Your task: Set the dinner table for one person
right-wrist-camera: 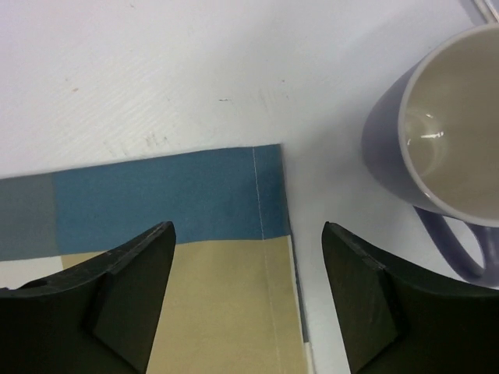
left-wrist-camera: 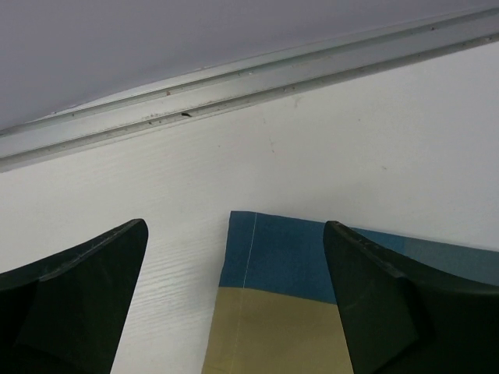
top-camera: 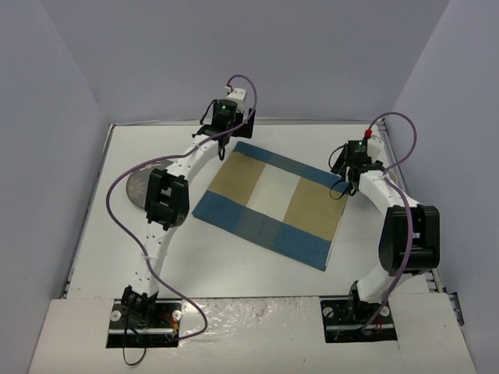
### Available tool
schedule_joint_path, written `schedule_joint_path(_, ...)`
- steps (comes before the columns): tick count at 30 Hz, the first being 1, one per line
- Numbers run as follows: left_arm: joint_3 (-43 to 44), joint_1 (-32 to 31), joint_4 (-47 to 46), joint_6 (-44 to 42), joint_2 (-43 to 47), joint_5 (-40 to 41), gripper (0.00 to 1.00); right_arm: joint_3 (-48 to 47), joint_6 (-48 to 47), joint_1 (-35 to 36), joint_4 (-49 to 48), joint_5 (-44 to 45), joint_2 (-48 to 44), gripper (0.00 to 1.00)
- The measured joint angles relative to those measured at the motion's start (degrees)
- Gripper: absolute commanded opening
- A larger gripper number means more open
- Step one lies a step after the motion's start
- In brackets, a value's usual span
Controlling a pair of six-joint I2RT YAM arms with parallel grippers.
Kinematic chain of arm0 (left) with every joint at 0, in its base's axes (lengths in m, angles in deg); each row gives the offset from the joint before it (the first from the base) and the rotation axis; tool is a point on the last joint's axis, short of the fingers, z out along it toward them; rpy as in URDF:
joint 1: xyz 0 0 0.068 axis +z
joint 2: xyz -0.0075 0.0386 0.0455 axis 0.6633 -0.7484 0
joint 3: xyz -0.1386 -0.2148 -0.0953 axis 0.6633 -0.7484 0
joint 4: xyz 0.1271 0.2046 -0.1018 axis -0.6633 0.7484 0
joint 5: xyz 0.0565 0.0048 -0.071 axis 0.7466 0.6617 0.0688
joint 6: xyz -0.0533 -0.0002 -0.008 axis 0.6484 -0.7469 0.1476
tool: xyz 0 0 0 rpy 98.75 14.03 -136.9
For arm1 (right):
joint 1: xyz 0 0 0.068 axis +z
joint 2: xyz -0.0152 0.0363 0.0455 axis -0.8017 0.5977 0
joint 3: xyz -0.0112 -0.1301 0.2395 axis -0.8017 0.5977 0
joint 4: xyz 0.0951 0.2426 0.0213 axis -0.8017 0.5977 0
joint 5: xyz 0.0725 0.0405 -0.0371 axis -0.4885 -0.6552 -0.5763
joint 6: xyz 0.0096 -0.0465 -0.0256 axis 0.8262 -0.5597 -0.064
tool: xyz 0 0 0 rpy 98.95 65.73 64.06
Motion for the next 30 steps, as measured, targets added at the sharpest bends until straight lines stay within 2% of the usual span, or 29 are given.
schedule_joint_path(4,-6.43,-0.35,0.76,0.35,8.15,0.7,0.97,-0.09,-4.04,2.22,0.09,-3.05,-5.68,0.87)
schedule_joint_path(7,-15.07,-1.04,1.28,2.66,17.36,2.27,0.97,-0.33,-6.07,4.52,-0.47,-8.26,-8.73,0.88)
schedule_joint_path(13,-30.32,-2.19,0.79,10.21,28.88,4.46,0.97,0.26,-8.58,9.85,-1.16,-15.92,-8.06,0.91)
schedule_joint_path(19,-39.38,-3.01,3.01,14.45,26.66,4.81,0.97,3.27,-8.93,10.27,-4.36,-20.36,-2.63,0.91)
schedule_joint_path(26,-39.12,-3.44,4.58,16.35,18.56,4.71,0.97,4.96,-8.16,9.06,-9.17,-22.29,5.79,0.92)
schedule_joint_path(30,-35.51,-3.74,5.39,16.61,14.73,4.8,0.97,6.16,-6.82,6.87,-12.48,-23.37,8.65,0.91)
